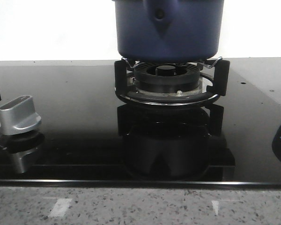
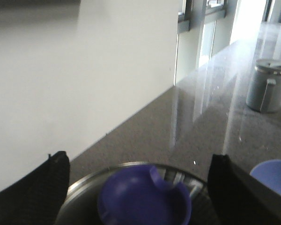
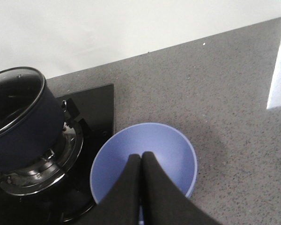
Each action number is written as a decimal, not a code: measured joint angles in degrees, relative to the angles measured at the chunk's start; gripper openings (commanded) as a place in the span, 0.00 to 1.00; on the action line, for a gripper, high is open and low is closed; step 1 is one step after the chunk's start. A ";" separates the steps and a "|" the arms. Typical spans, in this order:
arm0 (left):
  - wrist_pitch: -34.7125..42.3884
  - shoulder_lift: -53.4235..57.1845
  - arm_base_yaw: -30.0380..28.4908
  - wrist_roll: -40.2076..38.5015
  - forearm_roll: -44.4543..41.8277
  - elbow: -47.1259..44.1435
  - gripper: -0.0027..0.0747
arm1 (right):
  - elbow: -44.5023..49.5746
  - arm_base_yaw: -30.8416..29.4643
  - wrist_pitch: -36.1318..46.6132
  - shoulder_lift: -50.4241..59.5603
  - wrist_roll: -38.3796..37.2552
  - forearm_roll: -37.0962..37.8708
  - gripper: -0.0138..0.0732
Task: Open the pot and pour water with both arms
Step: 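Lower the glass lid onto the pot with the left gripper and release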
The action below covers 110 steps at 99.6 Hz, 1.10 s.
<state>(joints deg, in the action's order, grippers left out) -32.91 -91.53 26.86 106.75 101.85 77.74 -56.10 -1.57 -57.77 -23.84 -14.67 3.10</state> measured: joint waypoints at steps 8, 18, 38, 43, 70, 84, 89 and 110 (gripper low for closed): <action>1.29 5.05 -0.73 -1.11 0.12 -0.67 0.50 | 0.25 0.00 0.53 0.12 0.00 0.66 0.08; 5.85 12.94 -0.86 -4.37 -1.16 -4.32 0.30 | 1.84 0.37 2.64 0.99 0.27 1.04 0.08; 13.07 35.64 -0.89 -6.18 -2.92 -22.52 0.01 | 8.89 1.24 6.47 7.64 3.53 1.13 0.08; 14.06 42.36 -0.98 -6.38 -2.92 -28.94 0.01 | 10.84 1.33 7.53 10.14 4.28 1.13 0.08; 29.54 79.22 -0.98 -10.80 -0.52 -53.11 0.01 | 22.01 1.46 15.84 23.70 5.54 -0.18 0.08; 36.99 91.43 -1.09 -11.43 2.07 -57.93 0.01 | 25.70 1.46 18.08 24.77 5.57 -0.38 0.08; 38.02 91.90 -1.09 -11.51 2.45 -58.37 0.01 | 26.17 1.46 18.21 24.77 5.68 -0.52 0.08; 35.85 87.18 -0.69 -11.55 2.85 -58.78 0.01 | 26.42 1.46 18.29 24.77 5.68 -0.52 0.08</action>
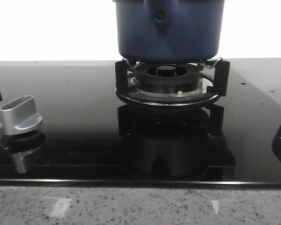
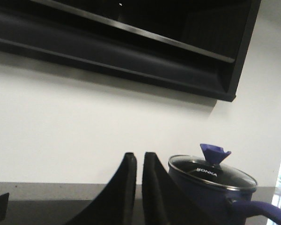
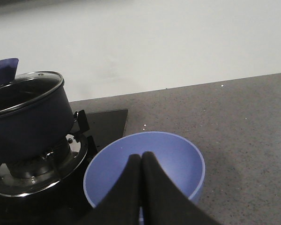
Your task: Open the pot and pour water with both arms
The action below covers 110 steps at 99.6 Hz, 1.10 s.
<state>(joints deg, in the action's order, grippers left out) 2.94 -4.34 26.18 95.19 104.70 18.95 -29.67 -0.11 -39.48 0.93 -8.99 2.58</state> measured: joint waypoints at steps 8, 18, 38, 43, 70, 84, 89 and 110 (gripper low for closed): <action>-0.36 -1.74 0.00 0.00 0.00 -0.14 0.01 | 0.00 0.00 -0.27 0.00 0.00 0.00 0.08; -0.37 -2.30 0.00 -0.09 0.00 -0.18 0.01 | 0.21 0.00 -0.27 0.00 0.00 0.00 0.08; -0.80 -2.42 0.00 -0.09 0.00 -0.18 0.01 | 0.21 0.00 -0.35 0.00 0.00 0.00 0.08; -0.80 -2.42 0.00 -0.09 0.00 -0.18 0.01 | 0.21 0.00 -0.35 0.00 0.00 0.00 0.08; -0.80 -2.42 0.00 -0.09 0.00 -0.18 0.01 | 0.21 0.00 -0.35 0.00 0.00 0.00 0.08; -0.80 -2.42 0.00 -0.09 0.00 -0.18 0.01 | 0.21 0.00 -0.35 0.00 0.00 0.00 0.08; -0.80 -2.51 0.00 -0.09 0.00 -0.18 0.01 | 0.21 0.00 -0.35 0.00 0.00 0.00 0.08; -0.56 -2.51 0.00 -0.80 -9.22 -1.72 0.01 | 0.21 0.00 -0.35 0.00 0.00 0.00 0.08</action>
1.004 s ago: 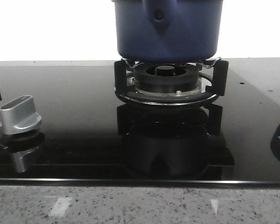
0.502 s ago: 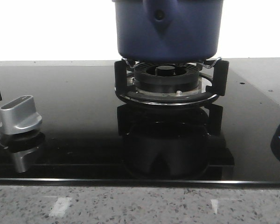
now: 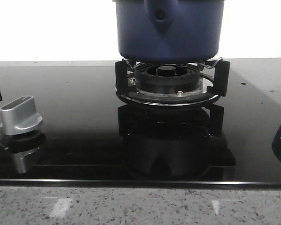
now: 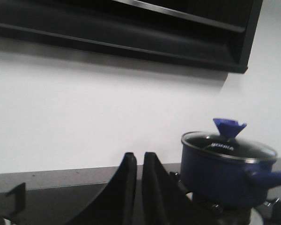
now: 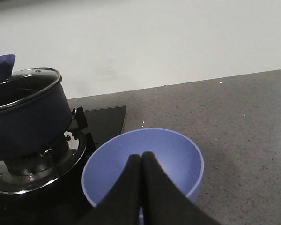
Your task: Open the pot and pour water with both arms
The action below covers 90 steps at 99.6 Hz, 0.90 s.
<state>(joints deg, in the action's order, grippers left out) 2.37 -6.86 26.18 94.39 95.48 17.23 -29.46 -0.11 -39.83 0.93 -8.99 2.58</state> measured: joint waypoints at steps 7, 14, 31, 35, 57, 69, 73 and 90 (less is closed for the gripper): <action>-1.38 0.00 -0.49 -7.06 -12.56 -1.70 0.01 | 0.00 0.00 0.00 0.00 0.00 0.00 0.08; -2.37 0.00 -1.58 -22.71 -29.85 -4.14 0.01 | 0.00 0.00 0.00 0.00 0.00 0.00 0.08; -5.73 0.00 -5.96 -69.54 -73.78 -12.67 0.01 | 0.00 0.00 0.00 0.00 0.11 0.00 0.08; -6.69 0.00 -7.47 -75.48 -78.83 -14.47 0.01 | 0.00 0.00 0.00 0.00 0.11 0.00 0.08; -13.49 1.70 -13.10 -83.39 -87.51 -17.33 0.01 | 0.00 0.00 0.00 0.00 0.11 0.00 0.08; -16.22 3.42 -14.21 -83.53 -90.70 -17.33 0.01 | 0.00 0.00 0.00 0.00 0.11 0.00 0.08; -17.01 3.75 -14.42 -83.53 -91.04 -17.33 0.01 | 0.00 0.00 0.00 0.00 0.11 0.00 0.08; -19.70 4.05 -14.83 -83.60 -91.39 -17.33 0.01 | 0.00 0.00 0.00 0.00 0.11 0.00 0.08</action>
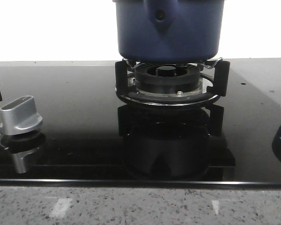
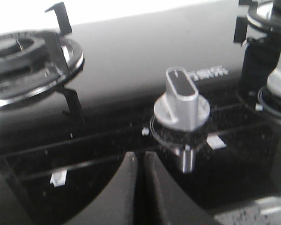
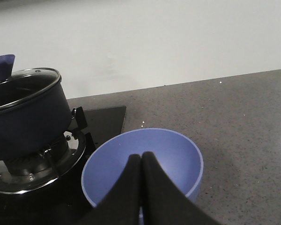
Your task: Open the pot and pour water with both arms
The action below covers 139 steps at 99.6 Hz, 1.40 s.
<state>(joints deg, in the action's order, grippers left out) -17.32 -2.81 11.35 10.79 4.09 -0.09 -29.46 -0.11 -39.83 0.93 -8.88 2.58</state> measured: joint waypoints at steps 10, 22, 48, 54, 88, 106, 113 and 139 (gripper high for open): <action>-0.52 0.00 0.00 0.00 0.00 0.00 0.01 | 0.00 0.00 0.00 0.00 0.00 0.00 0.08; -0.52 0.00 0.00 0.00 0.00 0.00 0.01 | 0.00 0.00 0.00 0.00 0.00 0.00 0.08; -0.52 0.00 0.00 0.00 0.00 0.00 0.01 | 0.00 0.00 0.00 0.00 0.00 0.00 0.08; -0.52 0.00 0.00 0.00 0.00 0.00 0.01 | 0.00 0.00 0.00 0.00 0.00 0.00 0.08; -0.56 0.00 0.00 0.00 0.00 0.00 0.01 | 0.00 0.00 0.00 0.00 0.00 0.00 0.08; -0.56 0.00 0.00 0.00 0.00 0.00 0.01 | 0.23 0.00 0.00 0.00 0.00 0.00 0.08; -0.56 0.00 0.00 0.00 0.00 0.00 0.01 | 1.29 0.00 0.23 0.00 0.00 0.00 0.08; -0.56 0.00 0.00 0.00 0.00 0.00 0.01 | 9.96 0.00 1.88 0.00 0.00 2.24 0.08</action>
<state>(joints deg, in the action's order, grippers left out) -17.88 -2.81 11.35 10.79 4.09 -0.09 -19.51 -0.11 -37.95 0.93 -8.88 4.82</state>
